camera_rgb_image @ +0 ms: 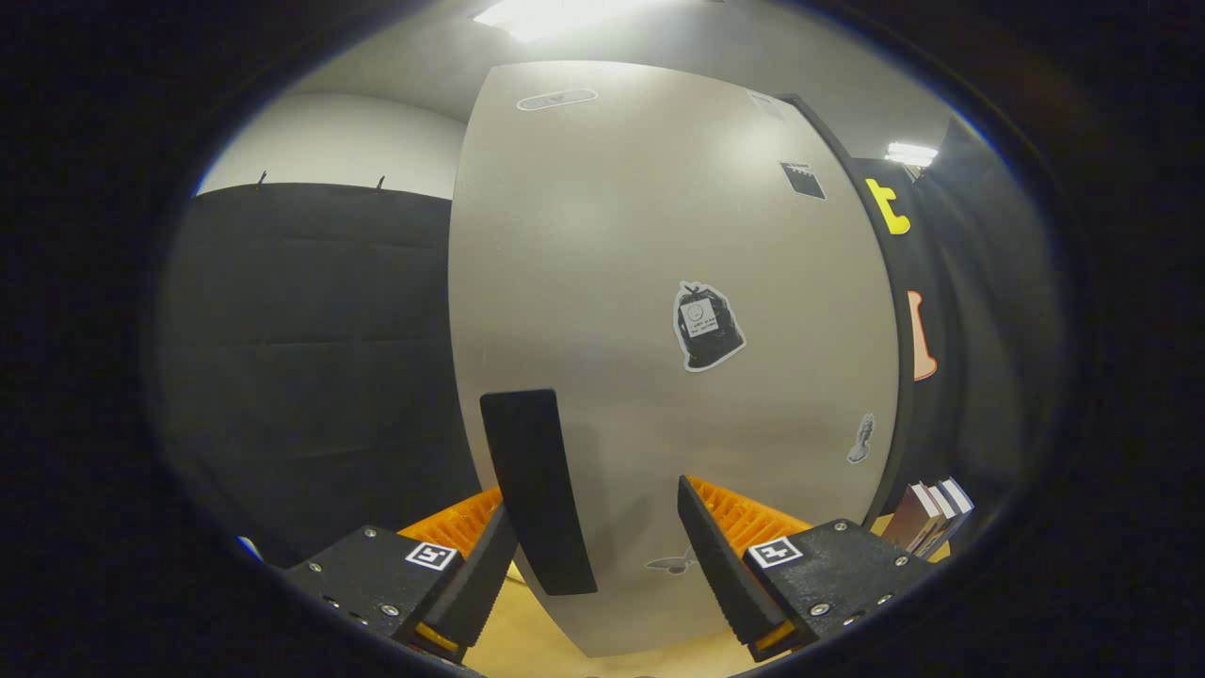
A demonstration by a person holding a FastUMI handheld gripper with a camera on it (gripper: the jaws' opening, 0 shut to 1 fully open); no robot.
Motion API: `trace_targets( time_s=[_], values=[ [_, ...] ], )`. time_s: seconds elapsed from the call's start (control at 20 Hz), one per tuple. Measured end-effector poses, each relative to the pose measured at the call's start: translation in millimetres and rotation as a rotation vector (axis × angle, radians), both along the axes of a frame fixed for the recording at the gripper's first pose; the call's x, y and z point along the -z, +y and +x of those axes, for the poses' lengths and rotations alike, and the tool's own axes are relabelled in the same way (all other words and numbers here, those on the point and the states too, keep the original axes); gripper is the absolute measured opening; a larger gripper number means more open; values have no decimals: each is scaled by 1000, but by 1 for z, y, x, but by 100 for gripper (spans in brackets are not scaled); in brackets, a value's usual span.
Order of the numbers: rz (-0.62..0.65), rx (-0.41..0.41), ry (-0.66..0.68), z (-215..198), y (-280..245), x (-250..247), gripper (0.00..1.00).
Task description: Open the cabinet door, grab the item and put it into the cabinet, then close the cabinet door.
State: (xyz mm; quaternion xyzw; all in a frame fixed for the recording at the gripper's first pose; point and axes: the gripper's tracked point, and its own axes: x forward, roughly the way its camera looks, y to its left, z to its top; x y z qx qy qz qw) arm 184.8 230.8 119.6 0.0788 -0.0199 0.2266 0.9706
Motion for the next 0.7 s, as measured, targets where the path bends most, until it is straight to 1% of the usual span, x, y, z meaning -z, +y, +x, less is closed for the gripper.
trace_targets(
  time_s=[0.1, 0.25, 0.35, 0.55, 0.7],
  values=[
    [-8, 14, 0, 14, 11, 0, 96],
    [18, -2, 14, 32, 23, 1, 96],
    [5, 11, -12, 45, 26, -1, 96],
    [-12, 47, -33, 59, 40, 2, 97],
    [-21, 65, -40, 63, 37, 4, 98]
  ],
)
